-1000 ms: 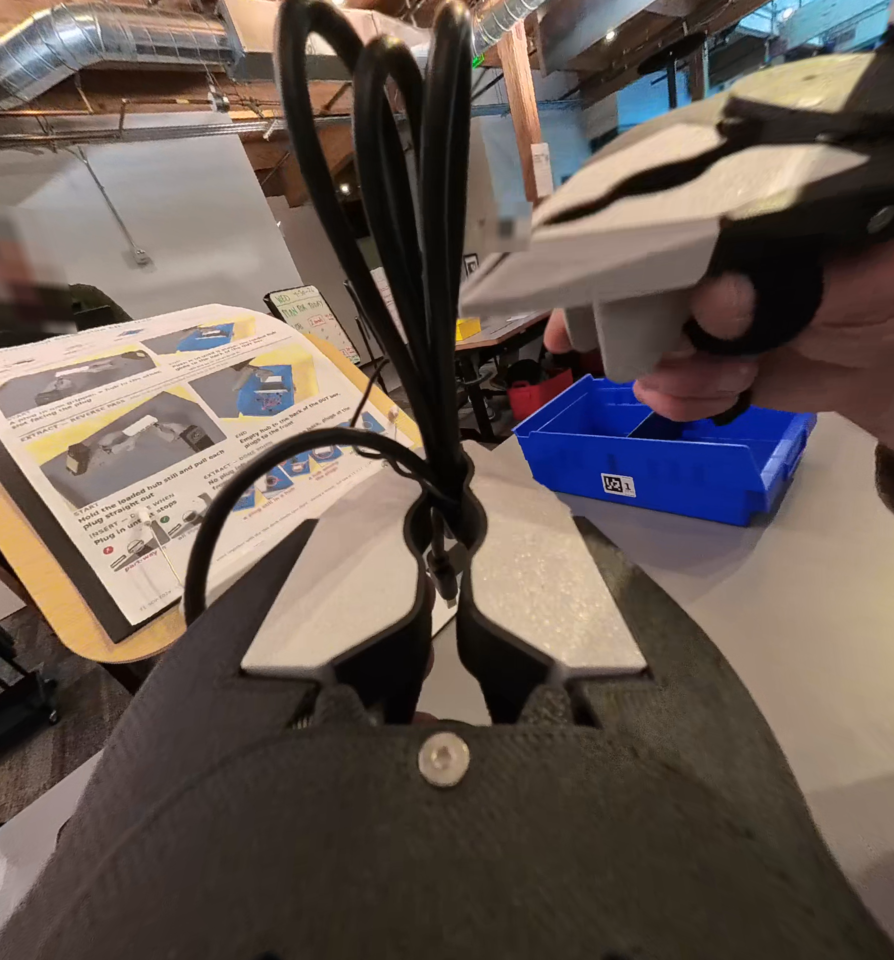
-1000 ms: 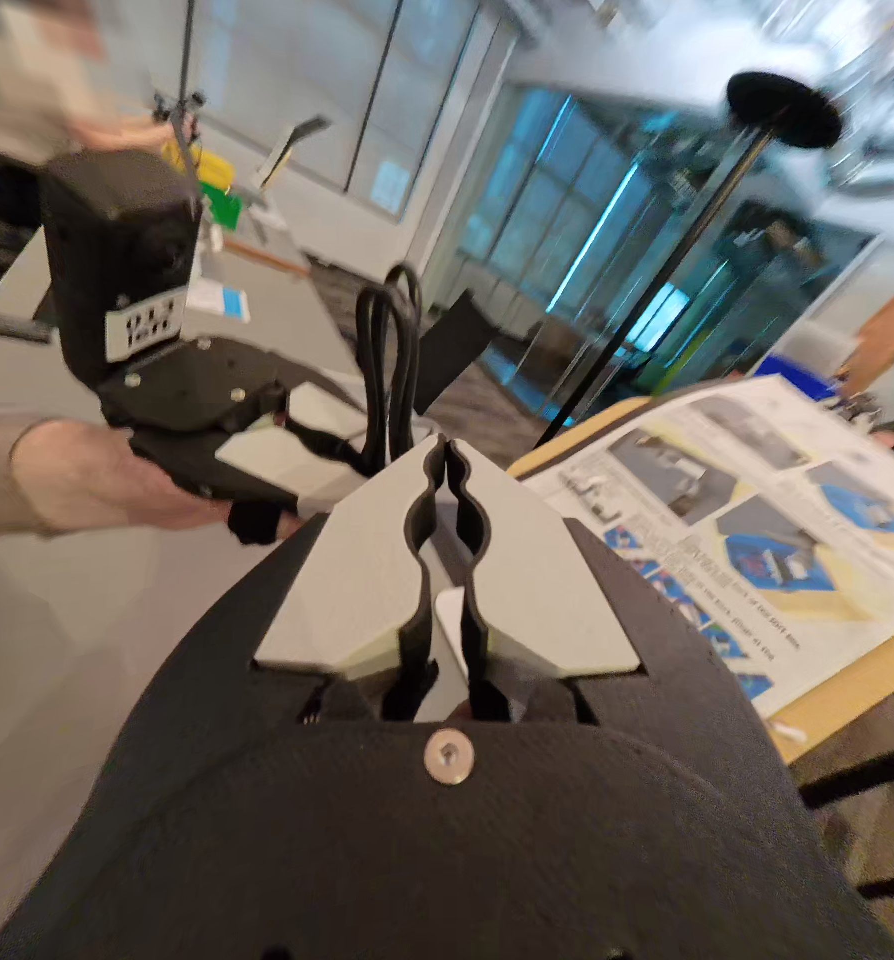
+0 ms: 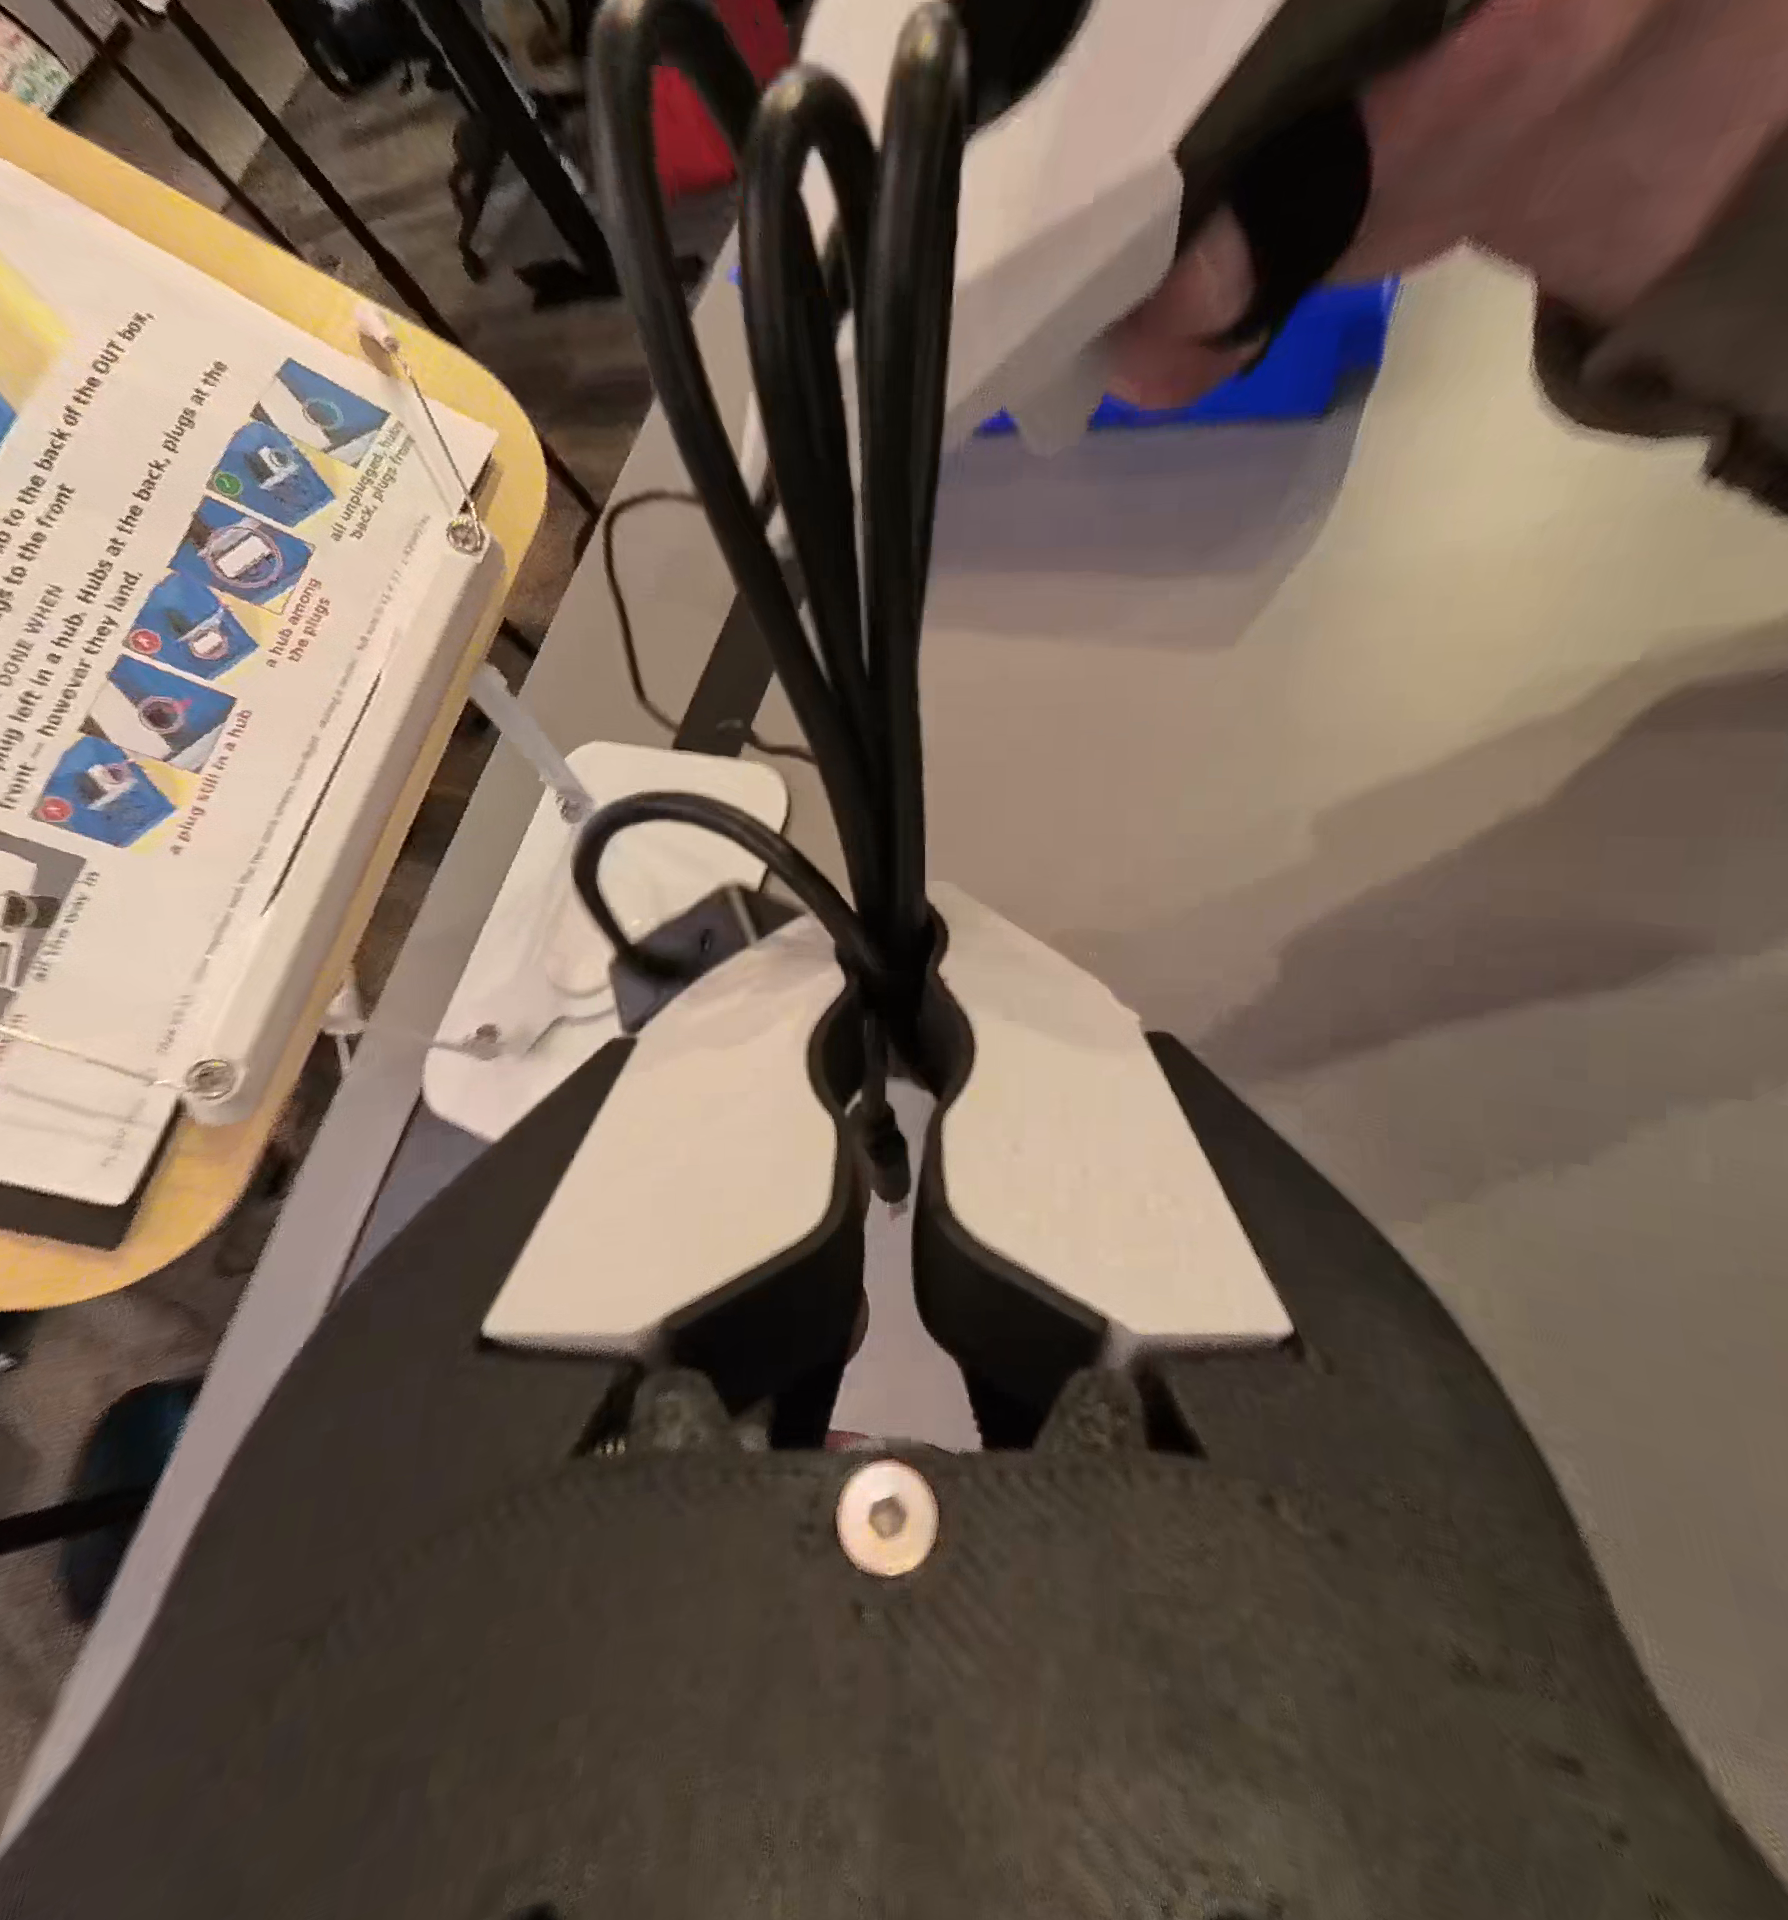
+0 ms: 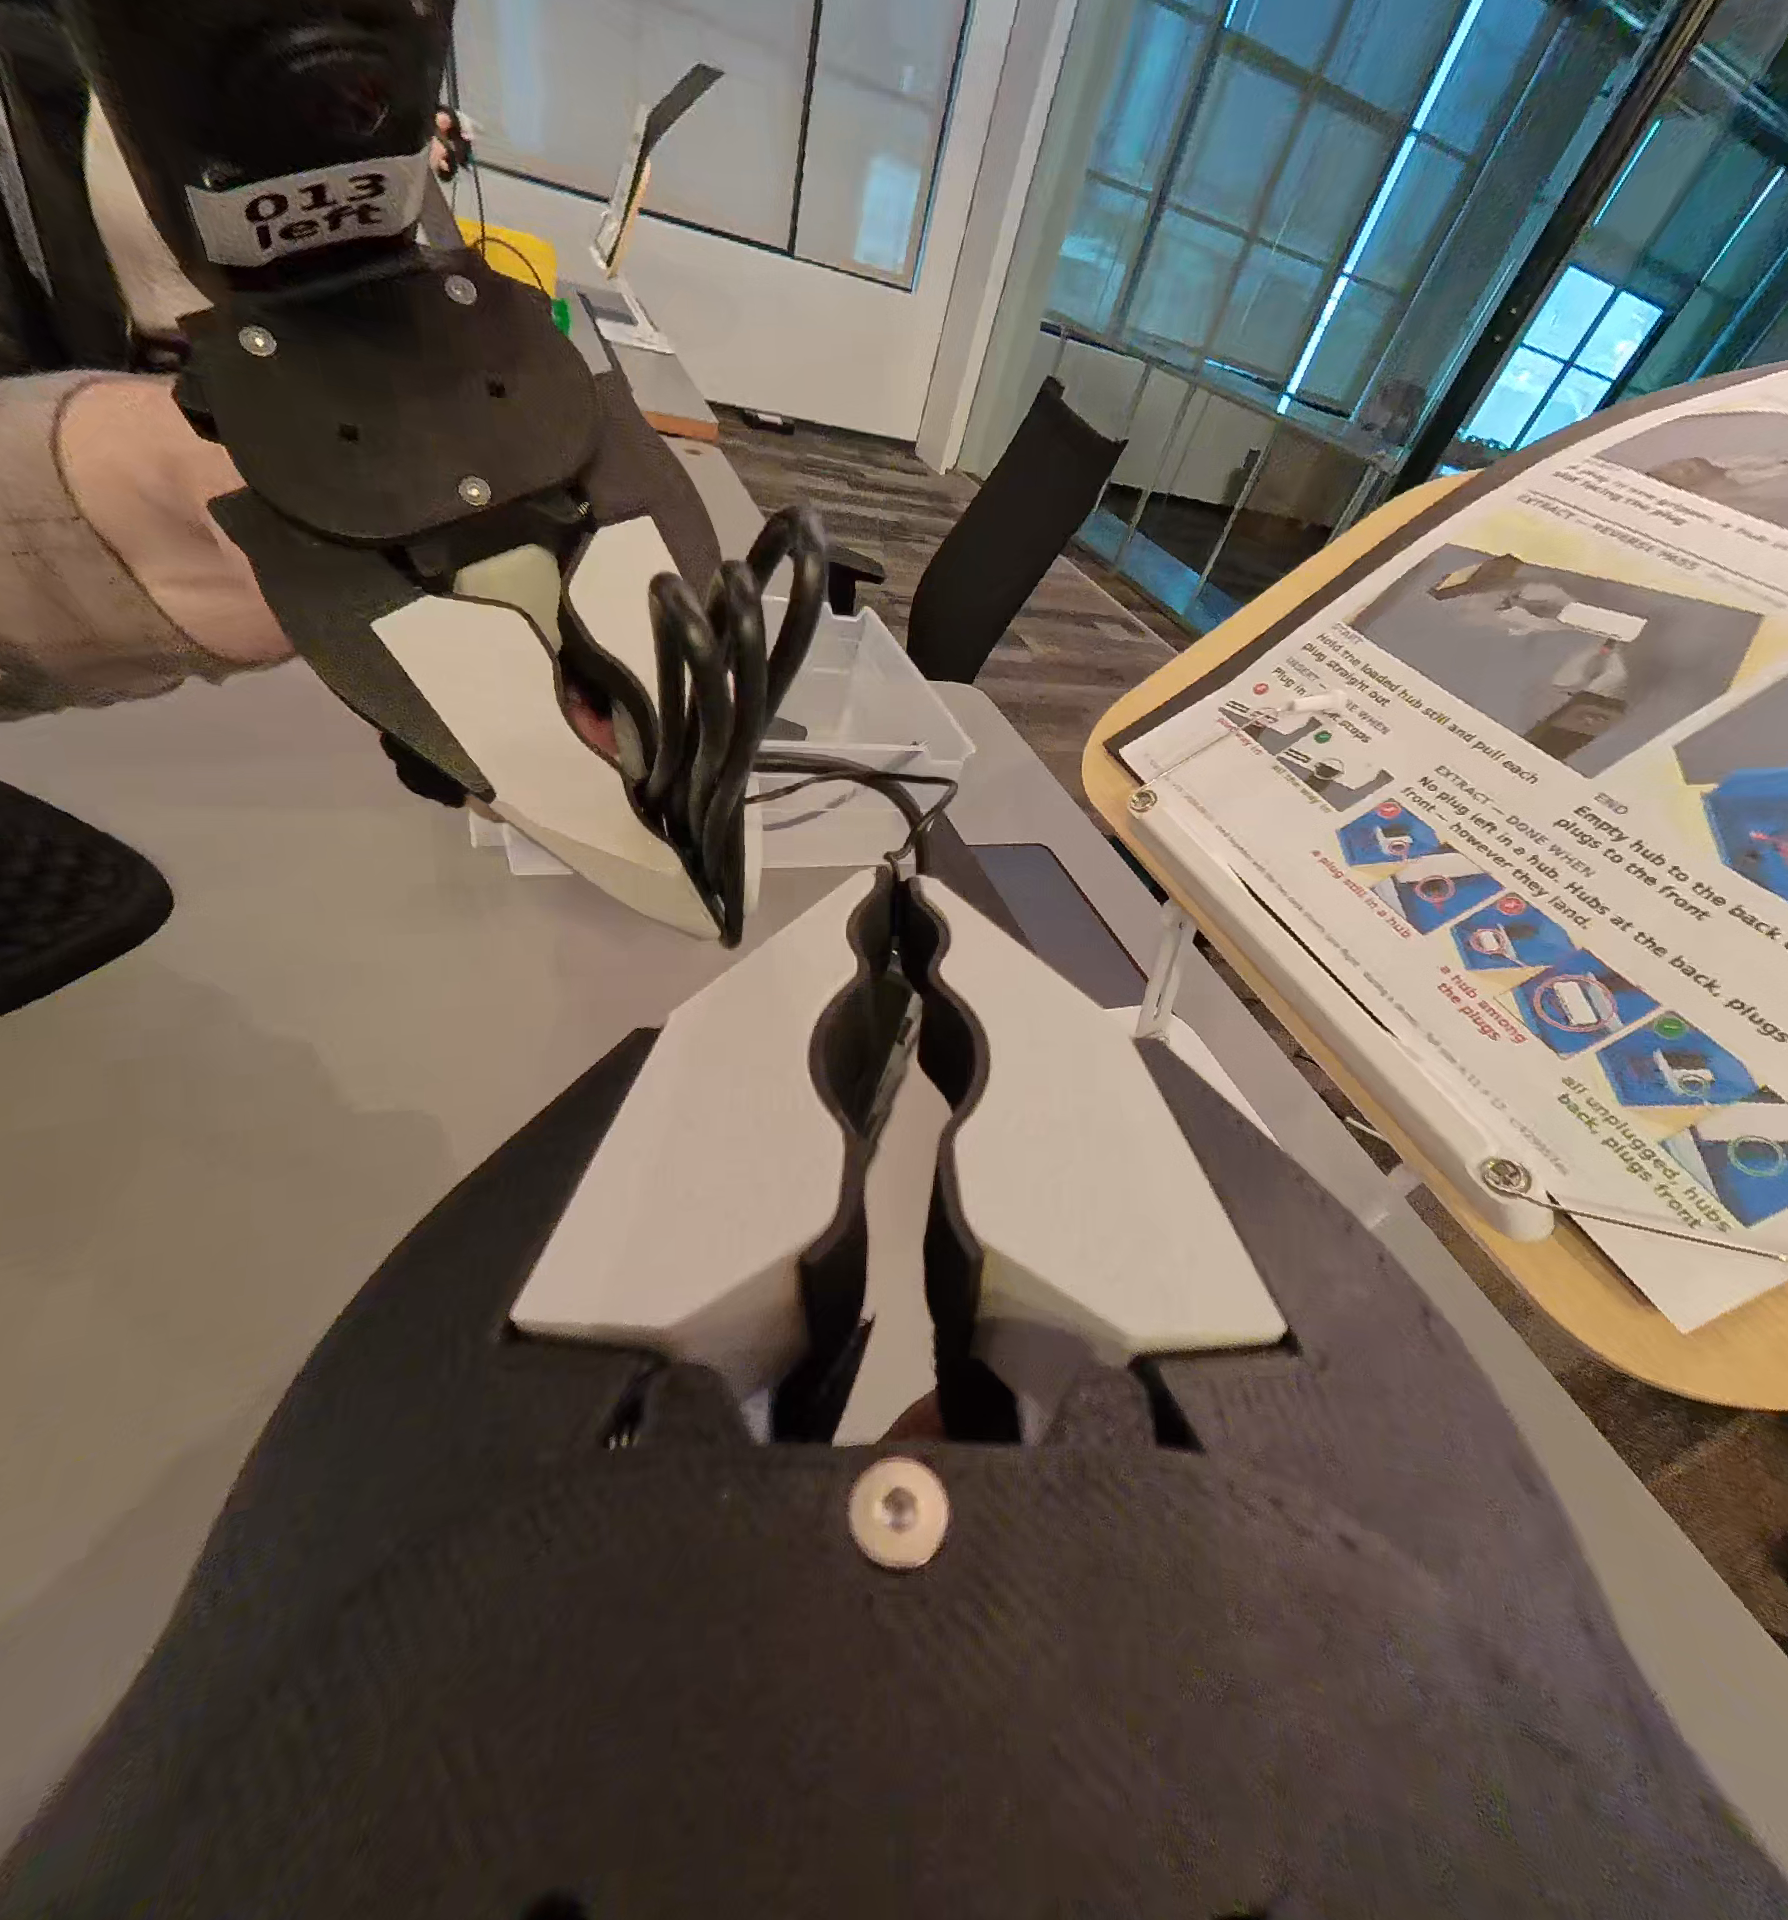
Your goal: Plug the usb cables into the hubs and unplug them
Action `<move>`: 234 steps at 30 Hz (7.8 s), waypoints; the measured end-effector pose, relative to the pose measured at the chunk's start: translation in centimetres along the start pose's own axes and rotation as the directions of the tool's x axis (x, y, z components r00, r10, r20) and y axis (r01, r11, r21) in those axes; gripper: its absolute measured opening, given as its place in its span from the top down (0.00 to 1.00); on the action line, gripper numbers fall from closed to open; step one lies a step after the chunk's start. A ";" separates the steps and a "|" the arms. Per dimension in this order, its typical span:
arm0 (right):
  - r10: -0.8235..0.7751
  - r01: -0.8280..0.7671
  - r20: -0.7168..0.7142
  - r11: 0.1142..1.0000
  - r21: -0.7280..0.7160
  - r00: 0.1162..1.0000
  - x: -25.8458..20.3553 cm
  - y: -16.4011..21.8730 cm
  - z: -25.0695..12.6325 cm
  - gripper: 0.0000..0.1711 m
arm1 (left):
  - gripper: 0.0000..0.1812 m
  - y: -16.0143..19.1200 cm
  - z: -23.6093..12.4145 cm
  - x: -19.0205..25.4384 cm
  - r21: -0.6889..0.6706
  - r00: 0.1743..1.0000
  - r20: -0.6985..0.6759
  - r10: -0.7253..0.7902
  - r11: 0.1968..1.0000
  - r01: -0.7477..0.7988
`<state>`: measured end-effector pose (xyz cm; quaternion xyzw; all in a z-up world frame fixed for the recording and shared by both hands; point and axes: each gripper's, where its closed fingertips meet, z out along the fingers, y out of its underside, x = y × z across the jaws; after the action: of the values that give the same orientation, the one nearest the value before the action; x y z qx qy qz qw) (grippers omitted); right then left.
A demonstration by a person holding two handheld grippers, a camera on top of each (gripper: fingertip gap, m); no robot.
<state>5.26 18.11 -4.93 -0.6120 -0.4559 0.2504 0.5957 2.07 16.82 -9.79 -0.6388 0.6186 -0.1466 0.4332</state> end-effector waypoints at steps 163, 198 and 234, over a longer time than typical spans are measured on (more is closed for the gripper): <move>-0.283 0.061 -0.610 0.932 -0.357 0.740 11.7 -1.0 -27.5 0.87 | 0.96 10.7 -24.4 -4.6 0.240 0.947 0.322 0.007 0.967 -0.088; -0.201 -0.087 -0.837 0.955 -0.282 0.509 17.9 -1.3 -43.3 0.87 | 0.96 19.7 -35.4 -8.8 0.487 0.759 0.473 -0.448 0.850 0.199; -0.257 0.208 0.033 0.695 -0.689 0.966 1.5 4.3 -10.4 0.87 | 0.96 5.9 0.5 -2.1 -0.013 0.947 0.305 0.105 0.994 -0.106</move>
<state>15.93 14.72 -6.99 -0.7339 -0.5696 -0.0337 0.3684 -1.89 19.73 -13.70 -0.6191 0.5773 -0.0238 0.5319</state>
